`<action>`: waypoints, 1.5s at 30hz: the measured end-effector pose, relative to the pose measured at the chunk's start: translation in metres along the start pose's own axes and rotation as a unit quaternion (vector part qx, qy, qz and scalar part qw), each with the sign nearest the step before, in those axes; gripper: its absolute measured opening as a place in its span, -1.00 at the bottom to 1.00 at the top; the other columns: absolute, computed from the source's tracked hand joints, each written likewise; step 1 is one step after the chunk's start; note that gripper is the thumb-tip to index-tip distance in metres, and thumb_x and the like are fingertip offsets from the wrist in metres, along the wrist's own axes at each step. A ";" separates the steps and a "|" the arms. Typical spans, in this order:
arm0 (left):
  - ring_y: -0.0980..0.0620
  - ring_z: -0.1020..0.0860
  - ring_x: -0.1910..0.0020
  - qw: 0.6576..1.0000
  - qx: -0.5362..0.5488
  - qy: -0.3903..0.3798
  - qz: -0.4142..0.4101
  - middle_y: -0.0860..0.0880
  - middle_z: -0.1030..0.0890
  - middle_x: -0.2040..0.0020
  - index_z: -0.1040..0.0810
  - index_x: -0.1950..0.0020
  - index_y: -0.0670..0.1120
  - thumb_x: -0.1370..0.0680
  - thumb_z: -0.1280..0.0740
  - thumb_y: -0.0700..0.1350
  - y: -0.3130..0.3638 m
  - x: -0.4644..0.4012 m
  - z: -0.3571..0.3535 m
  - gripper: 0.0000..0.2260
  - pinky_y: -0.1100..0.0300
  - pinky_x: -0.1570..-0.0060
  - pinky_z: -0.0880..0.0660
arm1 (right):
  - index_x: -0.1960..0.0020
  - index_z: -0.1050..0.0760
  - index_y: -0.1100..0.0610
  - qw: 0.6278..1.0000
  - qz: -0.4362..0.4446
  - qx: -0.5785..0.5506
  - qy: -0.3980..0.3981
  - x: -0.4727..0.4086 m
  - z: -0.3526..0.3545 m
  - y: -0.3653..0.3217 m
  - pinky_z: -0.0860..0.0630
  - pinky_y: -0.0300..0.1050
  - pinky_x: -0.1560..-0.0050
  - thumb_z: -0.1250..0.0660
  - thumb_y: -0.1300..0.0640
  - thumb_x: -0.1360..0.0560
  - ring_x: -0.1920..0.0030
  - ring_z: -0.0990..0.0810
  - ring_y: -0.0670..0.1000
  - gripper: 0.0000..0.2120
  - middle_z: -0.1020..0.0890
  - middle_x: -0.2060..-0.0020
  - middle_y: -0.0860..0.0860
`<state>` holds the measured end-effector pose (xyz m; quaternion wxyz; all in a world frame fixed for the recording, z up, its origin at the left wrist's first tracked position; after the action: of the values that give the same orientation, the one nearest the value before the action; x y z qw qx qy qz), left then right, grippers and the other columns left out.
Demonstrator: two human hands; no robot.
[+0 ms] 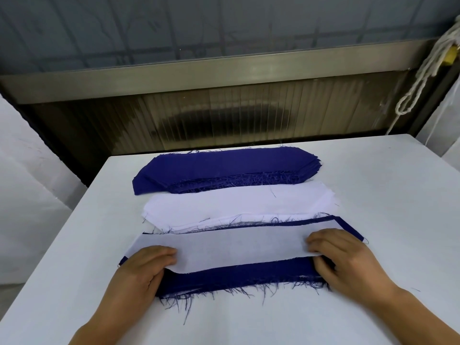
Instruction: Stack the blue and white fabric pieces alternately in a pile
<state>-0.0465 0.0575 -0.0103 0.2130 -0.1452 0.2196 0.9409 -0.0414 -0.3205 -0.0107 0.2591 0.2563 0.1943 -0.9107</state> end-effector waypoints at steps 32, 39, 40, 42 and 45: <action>0.10 -0.51 0.25 0.992 -0.111 -0.039 0.039 0.12 -0.53 0.20 -0.58 0.19 -0.02 -0.50 -0.43 -0.05 -0.003 -0.063 -0.009 -0.90 0.22 0.33 -0.44 | 0.27 -0.45 0.04 0.968 -0.198 0.069 -0.137 -0.046 -0.012 0.023 -0.40 -0.12 0.38 -0.31 0.03 -0.51 0.38 -0.48 -0.01 -0.80 -0.50 0.33 -0.08; 0.03 -0.48 -0.21 0.996 -0.066 -0.040 0.033 0.07 -0.55 -0.24 -0.59 -0.24 -0.07 -0.53 -0.39 -0.03 -0.004 -0.109 -0.041 -0.70 0.20 -0.21 -0.37 | -0.19 -0.52 0.05 0.975 -0.158 -0.008 -0.159 -0.085 -0.043 0.027 -0.36 -0.28 -0.04 -0.34 0.06 -0.51 -0.12 -0.49 -0.06 -0.74 -0.53 -0.12 -0.13; 0.03 -0.47 -0.22 0.997 -0.054 -0.042 0.038 0.07 -0.56 -0.24 -0.59 -0.24 -0.07 -0.53 -0.39 -0.03 -0.006 -0.109 -0.045 -0.70 0.22 -0.22 -0.35 | -0.21 -0.51 0.04 0.971 -0.165 -0.022 -0.171 -0.086 -0.048 0.029 -0.37 -0.28 -0.09 -0.34 0.06 -0.51 -0.15 -0.48 -0.06 -0.72 -0.53 -0.14 -0.13; 0.02 -0.50 -0.19 0.998 -0.036 -0.028 0.039 0.07 -0.58 -0.20 -0.61 -0.20 -0.07 -0.51 -0.42 -0.05 -0.008 -0.107 -0.050 -0.72 0.23 -0.21 -0.35 | -0.18 -0.53 0.06 0.971 -0.169 -0.036 -0.168 -0.083 -0.054 0.032 -0.40 -0.22 -0.15 -0.36 0.09 -0.49 -0.14 -0.49 -0.05 -0.73 -0.55 -0.12 -0.12; 0.04 -0.53 -0.14 0.999 -0.034 0.003 0.032 0.07 -0.61 -0.16 -0.64 -0.15 -0.07 -0.47 -0.45 -0.10 -0.011 -0.101 -0.052 -0.75 0.22 -0.17 -0.39 | -0.10 -0.57 0.09 0.978 -0.161 -0.041 -0.124 -0.078 -0.056 0.034 -0.44 -0.17 -0.10 -0.37 0.15 -0.49 -0.05 -0.53 -0.04 -0.81 -0.59 -0.05 -0.10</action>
<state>0.0557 0.0080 -0.0220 0.1775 -0.1482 0.1925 0.9537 0.0556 -0.2913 -0.0183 0.1415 0.0961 0.2361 -0.9566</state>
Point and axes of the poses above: each hand's wrist, its own x-axis away from the middle knuckle, its own z-axis out of the back of the hand, y = z × x, the point moved 5 cm from there along -x, towards the middle knuckle
